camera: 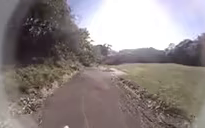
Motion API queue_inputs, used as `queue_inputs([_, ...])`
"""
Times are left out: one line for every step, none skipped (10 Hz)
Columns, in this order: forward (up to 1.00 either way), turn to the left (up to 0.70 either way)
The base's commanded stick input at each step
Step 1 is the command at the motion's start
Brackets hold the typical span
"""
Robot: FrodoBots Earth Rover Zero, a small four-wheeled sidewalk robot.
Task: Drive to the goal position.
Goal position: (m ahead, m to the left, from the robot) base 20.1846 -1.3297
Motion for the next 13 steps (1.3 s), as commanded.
queue_inputs([1.0,0.01])
queue_inputs([1.0,0.01])
queue_inputs([1.0,0.01])
queue_inputs([1.0,0.01])
queue_inputs([1.0,0.01])
queue_inputs([1.0,0.01])
queue_inputs([1.0,-0.09])
queue_inputs([1.0,-0.21])
queue_inputs([1.0,-0.33])
queue_inputs([1.0,-0.37])
queue_inputs([1.0,-0.37])
queue_inputs([1.0,-0.37])
queue_inputs([1.0,-0.37])
